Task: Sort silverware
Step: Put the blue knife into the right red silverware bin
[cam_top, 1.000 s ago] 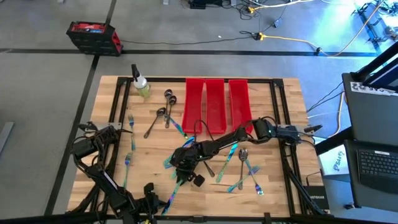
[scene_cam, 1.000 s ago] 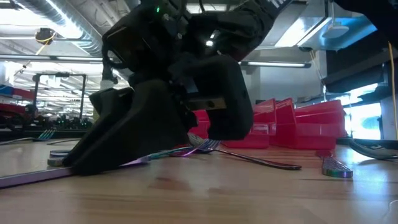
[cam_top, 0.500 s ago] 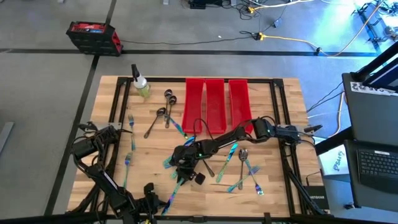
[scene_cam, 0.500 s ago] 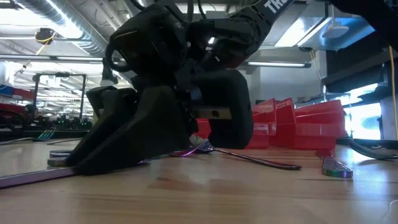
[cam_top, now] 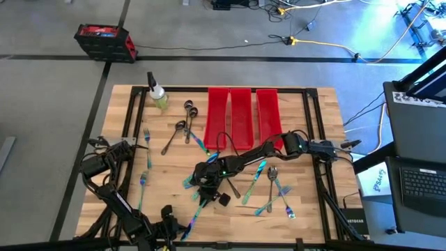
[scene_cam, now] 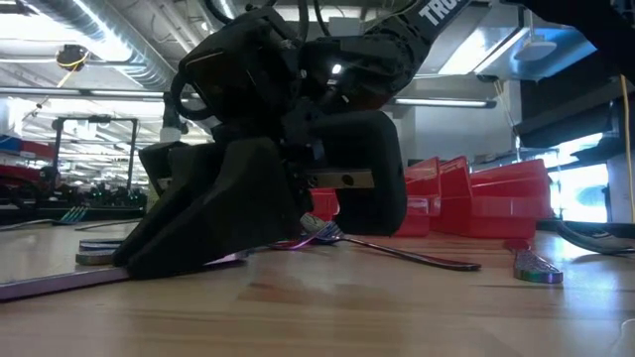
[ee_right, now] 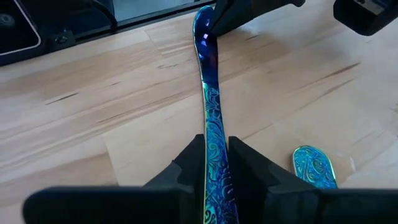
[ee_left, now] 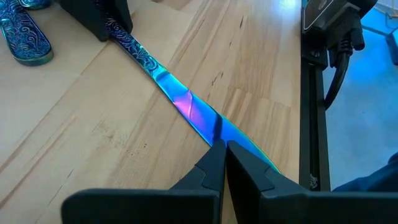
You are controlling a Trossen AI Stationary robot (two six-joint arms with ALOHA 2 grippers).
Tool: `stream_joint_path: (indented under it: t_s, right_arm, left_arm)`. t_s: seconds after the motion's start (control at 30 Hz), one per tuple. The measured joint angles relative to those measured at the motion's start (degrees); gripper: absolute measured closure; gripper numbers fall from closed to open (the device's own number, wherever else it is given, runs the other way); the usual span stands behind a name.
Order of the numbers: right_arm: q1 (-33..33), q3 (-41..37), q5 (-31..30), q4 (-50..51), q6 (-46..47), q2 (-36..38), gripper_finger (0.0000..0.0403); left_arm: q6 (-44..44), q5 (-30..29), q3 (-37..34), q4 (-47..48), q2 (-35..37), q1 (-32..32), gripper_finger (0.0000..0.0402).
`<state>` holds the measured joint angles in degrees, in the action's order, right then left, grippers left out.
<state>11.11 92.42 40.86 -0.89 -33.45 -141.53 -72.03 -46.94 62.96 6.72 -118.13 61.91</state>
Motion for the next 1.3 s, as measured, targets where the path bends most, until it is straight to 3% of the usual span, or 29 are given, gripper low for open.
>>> stream_joint_path:
  t_s: [0.57,0.7,1.0,1.3]
  right_arm:
    - [0.04,-0.02,0.52,-0.34,2.64,0.17,0.0369]
    - [0.07,-0.15,0.71,0.22,3.22,0.92,0.0369]
    - [0.11,-0.48,-1.48,3.08,3.41,4.01,0.037]
    - [0.15,-0.52,-2.27,8.12,4.04,6.24,0.0372]
  left_arm:
    - [-1.08,0.07,-0.09,-3.25,0.02,-0.02,0.0402]
    - [2.27,-0.43,-0.09,-4.2,0.82,-0.09,0.0402]
    - [12.97,-7.23,0.04,-3.88,5.23,-0.82,0.0402]
    - [22.75,-17.65,0.14,-4.31,11.58,-0.94,0.0402]
